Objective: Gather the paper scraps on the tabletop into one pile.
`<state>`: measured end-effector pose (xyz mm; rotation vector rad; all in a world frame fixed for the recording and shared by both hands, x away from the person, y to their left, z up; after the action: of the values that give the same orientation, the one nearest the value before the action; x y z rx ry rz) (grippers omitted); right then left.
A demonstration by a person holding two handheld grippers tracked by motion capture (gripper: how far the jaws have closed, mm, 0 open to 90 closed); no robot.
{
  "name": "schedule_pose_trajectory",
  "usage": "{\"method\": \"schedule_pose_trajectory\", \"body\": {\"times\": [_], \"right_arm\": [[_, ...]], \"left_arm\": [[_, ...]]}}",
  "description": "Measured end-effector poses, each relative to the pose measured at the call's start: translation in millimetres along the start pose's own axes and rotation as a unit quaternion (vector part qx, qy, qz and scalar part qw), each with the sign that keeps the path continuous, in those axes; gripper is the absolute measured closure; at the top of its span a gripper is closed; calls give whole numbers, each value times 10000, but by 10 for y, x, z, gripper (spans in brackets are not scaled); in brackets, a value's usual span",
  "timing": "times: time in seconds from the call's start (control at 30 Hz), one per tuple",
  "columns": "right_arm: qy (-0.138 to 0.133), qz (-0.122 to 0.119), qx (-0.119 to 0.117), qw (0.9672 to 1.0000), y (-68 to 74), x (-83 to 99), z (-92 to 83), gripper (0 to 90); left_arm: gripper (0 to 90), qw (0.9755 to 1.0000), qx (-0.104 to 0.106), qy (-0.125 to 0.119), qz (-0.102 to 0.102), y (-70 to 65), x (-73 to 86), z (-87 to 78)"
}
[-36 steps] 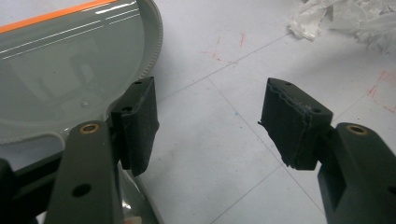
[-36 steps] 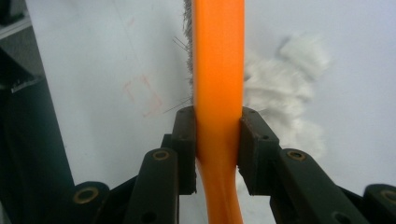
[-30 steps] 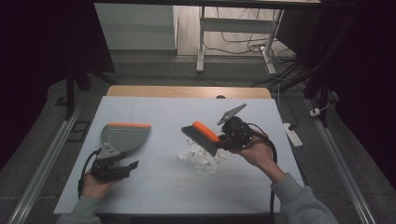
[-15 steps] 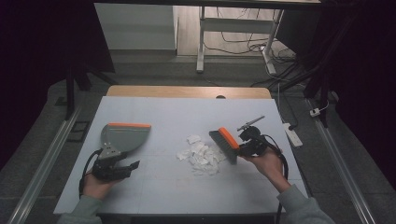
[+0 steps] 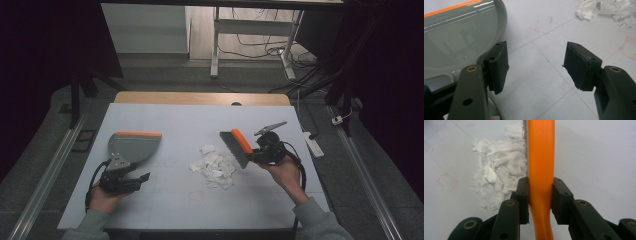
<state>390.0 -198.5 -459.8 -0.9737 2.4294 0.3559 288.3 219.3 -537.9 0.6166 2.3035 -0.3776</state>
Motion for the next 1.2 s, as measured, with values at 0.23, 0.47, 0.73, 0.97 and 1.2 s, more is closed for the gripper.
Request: {"method": "schedule_pose_trajectory", "body": {"times": [0.23, 0.47, 0.73, 0.97, 1.2], "right_arm": [[-211, -25, 9, 9998, -73, 197, -149, 704], [-364, -138, 64, 9992, -134, 402, -217, 704], [-557, -138, 266, 9980, -267, 746, -301, 704], [-711, -28, 447, 9965, -374, 937, -387, 704], [-864, -73, 515, 9949, -396, 987, -378, 704]], "left_arm": [[363, 10000, -10, 10, 18, -14, -9, 2], [363, 10000, -27, 8, 6, -13, -14, 10], [363, 10000, -25, 6, 39, -37, -34, 24], [363, 9999, -7, -12, 103, -82, -59, 30], [361, 9999, 3, -24, 137, -98, -62, 29]]}}
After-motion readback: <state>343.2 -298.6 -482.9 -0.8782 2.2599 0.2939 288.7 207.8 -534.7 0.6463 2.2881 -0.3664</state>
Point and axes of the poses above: each handheld gripper's, and its own axes: z roughly forward along the jaws, x roughly out of its underside, y roughly to its left, the point moved 4 cm from there along z, roughly forward along the jaws, and after that the axes turned 3 degrees about y, right-handed, at the moved point
